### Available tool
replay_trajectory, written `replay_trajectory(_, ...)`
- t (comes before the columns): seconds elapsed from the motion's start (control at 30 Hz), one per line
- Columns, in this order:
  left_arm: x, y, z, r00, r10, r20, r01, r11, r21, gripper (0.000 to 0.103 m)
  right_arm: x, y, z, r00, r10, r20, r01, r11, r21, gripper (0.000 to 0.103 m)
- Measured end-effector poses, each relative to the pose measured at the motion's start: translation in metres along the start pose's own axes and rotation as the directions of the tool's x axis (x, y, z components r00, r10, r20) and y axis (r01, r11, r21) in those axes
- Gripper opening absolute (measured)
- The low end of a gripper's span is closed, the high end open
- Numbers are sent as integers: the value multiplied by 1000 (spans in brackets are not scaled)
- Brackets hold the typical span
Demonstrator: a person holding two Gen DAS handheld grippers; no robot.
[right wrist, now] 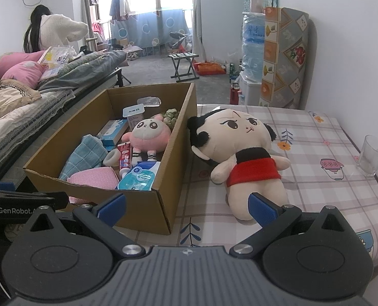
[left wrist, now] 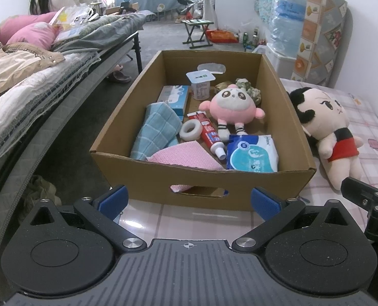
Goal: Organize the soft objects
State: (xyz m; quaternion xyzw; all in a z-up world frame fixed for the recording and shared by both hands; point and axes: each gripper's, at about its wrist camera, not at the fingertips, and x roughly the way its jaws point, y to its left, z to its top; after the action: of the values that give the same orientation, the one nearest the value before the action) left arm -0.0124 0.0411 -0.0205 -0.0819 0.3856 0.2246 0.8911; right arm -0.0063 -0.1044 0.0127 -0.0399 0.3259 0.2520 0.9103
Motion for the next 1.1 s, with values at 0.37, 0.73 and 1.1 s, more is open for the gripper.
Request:
replay_trajectory(0.37, 1, 0, -1, 1000, -1, -3, 1, 1000, -1, 103, -1, -2, 2, 1000, -2, 3, 2, 1000, 5, 24)
replay_trajectory(0.73, 3, 0, -2, 1000, -3, -10, 3, 1000, -2, 103, 0, -2, 2, 1000, -6, 5, 6, 1000, 5, 24)
replay_trajectory(1.1, 2, -2, -2, 1000, -1, -12, 1, 1000, 3, 103, 0, -2, 2, 1000, -3, 4, 3, 1000, 2, 24)
